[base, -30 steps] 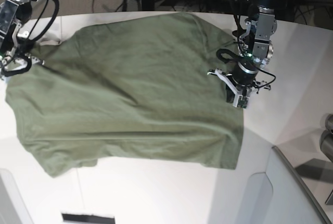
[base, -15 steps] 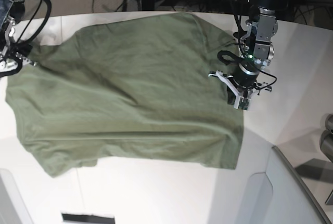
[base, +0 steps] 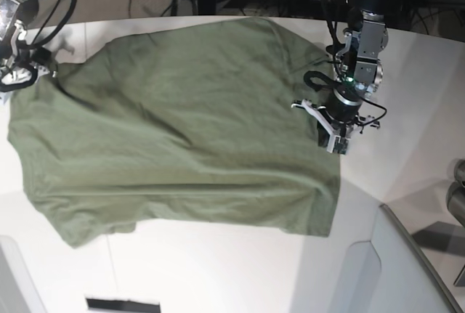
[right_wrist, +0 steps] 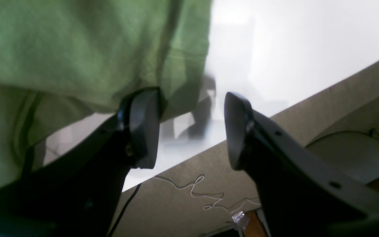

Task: Layout the t-shirt on the table in an organized manner, then fold the t-shirt properly
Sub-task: 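Pull the shirt corner with the right gripper while the left holds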

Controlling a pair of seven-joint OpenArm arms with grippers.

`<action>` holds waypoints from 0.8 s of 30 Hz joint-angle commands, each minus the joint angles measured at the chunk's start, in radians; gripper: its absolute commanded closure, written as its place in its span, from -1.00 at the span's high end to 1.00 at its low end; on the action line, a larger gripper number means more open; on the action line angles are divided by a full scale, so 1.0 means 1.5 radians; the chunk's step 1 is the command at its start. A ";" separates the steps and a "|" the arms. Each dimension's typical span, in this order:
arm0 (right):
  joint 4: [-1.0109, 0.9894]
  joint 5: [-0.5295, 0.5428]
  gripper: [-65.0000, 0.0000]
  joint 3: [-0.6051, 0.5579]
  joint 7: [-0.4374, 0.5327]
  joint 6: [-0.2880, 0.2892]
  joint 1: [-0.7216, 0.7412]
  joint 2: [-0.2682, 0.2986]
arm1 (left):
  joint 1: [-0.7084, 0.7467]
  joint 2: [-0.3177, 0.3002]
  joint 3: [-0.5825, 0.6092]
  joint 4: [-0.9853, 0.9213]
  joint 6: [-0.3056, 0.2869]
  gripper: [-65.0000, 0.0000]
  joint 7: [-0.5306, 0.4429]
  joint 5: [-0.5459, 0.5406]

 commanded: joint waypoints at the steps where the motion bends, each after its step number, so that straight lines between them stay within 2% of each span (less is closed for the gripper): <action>1: 0.012 -0.002 -0.19 0.009 0.003 0.001 0.005 0.011 | -0.009 -0.005 -0.002 0.012 0.001 -1.00 -0.015 -0.003; 3: 0.013 -0.002 -0.47 0.015 0.003 0.001 0.007 0.011 | -0.009 -0.005 -0.002 0.011 0.001 -1.00 -0.015 -0.003; 5: 0.013 -0.002 -0.94 0.015 -0.001 0.001 0.015 0.011 | -0.009 -0.005 -0.002 0.010 0.001 -1.00 -0.015 -0.003; 6: 0.013 -0.002 -1.00 0.015 -0.002 0.001 0.015 0.011 | -0.009 -0.005 -0.002 0.010 0.001 -1.00 -0.015 -0.003; 8: 0.014 -0.002 -0.95 0.010 -0.002 0.001 0.018 0.011 | -0.009 -0.005 -0.002 0.010 0.001 -1.00 -0.015 -0.003; 10: 0.014 -0.002 -1.00 0.009 -0.005 0.001 0.028 0.011 | -0.009 -0.005 -0.002 0.010 0.001 -1.00 -0.015 -0.003; 16: 0.063 -0.002 -1.00 0.005 -0.057 0.001 0.068 0.006 | -0.009 -0.006 -0.002 0.009 0.001 -1.00 -0.015 -0.003; 20: 0.092 -0.002 -1.00 -0.061 -0.105 0.001 0.130 0.008 | -0.009 -0.006 -0.002 0.011 0.001 -1.00 -0.015 -0.003; 24: 0.051 -0.002 -1.00 -0.119 -0.110 -0.003 0.220 0.005 | -0.009 -0.006 -0.002 0.013 0.001 -1.00 -0.015 -0.003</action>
